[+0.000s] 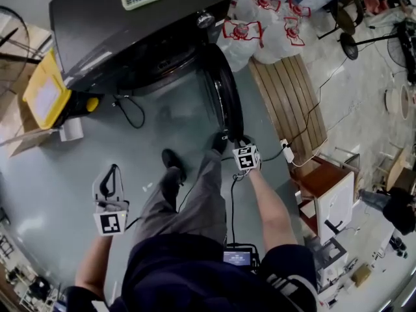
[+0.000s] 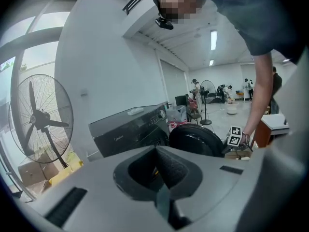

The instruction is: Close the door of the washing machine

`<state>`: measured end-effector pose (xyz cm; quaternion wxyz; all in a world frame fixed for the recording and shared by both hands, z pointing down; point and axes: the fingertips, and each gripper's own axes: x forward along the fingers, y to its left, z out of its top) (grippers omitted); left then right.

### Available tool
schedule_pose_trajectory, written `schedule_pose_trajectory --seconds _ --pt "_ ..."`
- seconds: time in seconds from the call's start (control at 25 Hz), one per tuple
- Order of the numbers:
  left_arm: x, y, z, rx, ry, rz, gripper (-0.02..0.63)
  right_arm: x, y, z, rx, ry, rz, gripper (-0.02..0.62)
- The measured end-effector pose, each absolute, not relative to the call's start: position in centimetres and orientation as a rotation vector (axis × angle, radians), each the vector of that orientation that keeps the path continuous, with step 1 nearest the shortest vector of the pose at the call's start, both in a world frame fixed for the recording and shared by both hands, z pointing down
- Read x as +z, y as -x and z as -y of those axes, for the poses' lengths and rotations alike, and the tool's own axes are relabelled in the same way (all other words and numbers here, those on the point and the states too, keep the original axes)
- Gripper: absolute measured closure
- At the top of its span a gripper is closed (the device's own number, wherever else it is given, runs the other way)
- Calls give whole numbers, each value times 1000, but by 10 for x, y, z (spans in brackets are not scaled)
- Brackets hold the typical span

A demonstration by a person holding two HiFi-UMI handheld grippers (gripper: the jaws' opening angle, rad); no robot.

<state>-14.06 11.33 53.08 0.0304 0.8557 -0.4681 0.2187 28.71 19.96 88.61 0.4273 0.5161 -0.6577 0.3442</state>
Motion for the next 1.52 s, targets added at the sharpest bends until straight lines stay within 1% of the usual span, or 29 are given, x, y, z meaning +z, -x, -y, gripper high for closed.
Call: schedule_pose_trajectory --seconds 0.2,0.44,0.76,0.88,1.2,1.36,1.52 --pt "531 172 -110 637 -2643 1451 583 886 -243 -201 896 -1310 1600 499" --pt "533 202 -108 643 -2618 1455 583 886 -208 -197 943 -1372 1562 499" --pt "535 213 -108 685 -2580 1513 583 886 -169 -193 923 -1416 1598 488" --pt "539 203 -107 697 -2588 1511 583 886 -155 -184 948 -1412 1612 485" --pt "554 148 -111 670 -2584 1480 583 889 -127 -179 994 -1372 1629 471" --pt "559 139 -106 667 -2580 1475 583 889 -119 -177 1023 -1377 1628 469" --pt "564 144 -98 654 -2554 1471 583 891 -102 -171 1031 -1355 1648 459"
